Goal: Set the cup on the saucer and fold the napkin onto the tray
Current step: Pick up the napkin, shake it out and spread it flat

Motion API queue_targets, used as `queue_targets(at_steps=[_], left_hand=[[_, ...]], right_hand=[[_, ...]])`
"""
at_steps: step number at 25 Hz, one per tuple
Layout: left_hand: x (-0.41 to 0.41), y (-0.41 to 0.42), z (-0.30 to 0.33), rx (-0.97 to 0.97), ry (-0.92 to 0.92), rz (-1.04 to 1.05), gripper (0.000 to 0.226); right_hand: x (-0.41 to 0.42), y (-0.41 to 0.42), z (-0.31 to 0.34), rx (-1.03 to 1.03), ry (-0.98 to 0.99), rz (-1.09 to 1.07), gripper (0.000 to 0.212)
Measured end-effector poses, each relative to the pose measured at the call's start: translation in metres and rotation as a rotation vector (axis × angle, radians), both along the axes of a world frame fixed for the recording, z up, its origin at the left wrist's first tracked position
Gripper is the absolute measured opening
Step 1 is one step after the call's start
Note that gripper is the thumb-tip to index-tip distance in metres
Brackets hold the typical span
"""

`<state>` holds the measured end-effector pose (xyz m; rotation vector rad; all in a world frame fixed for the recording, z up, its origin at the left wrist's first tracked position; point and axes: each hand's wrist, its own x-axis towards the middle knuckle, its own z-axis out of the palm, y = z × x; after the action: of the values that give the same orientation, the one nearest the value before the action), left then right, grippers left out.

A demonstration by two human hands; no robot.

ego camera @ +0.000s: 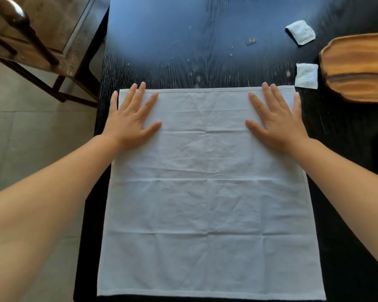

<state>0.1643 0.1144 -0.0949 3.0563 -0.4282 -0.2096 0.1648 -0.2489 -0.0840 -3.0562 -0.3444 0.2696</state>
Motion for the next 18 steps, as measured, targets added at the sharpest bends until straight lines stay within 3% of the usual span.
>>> queue_targets(at_steps=[4, 7, 12, 16, 18], left_hand=[[-0.082, -0.031, 0.023, -0.259, -0.096, -0.002, 0.065], [-0.173, -0.038, 0.033, -0.378, -0.066, -0.007, 0.061], [-0.304, -0.019, 0.04, -0.31, 0.027, -0.095, 0.061], [-0.352, -0.002, 0.026, -0.169, 0.163, -0.12, 0.063], [-0.359, 0.003, 0.019, -0.142, 0.135, -0.121, 0.054]], right_hand=[[-0.071, 0.02, 0.014, 0.168, -0.121, 0.058, 0.063], [-0.162, 0.02, 0.022, 0.226, -0.15, 0.161, 0.055], [-0.287, -0.013, 0.03, 0.164, -0.088, 0.336, 0.049], [-0.331, -0.032, 0.022, 0.034, 0.064, 0.39, 0.057], [-0.339, -0.037, 0.018, 0.021, 0.061, 0.375, 0.054]])
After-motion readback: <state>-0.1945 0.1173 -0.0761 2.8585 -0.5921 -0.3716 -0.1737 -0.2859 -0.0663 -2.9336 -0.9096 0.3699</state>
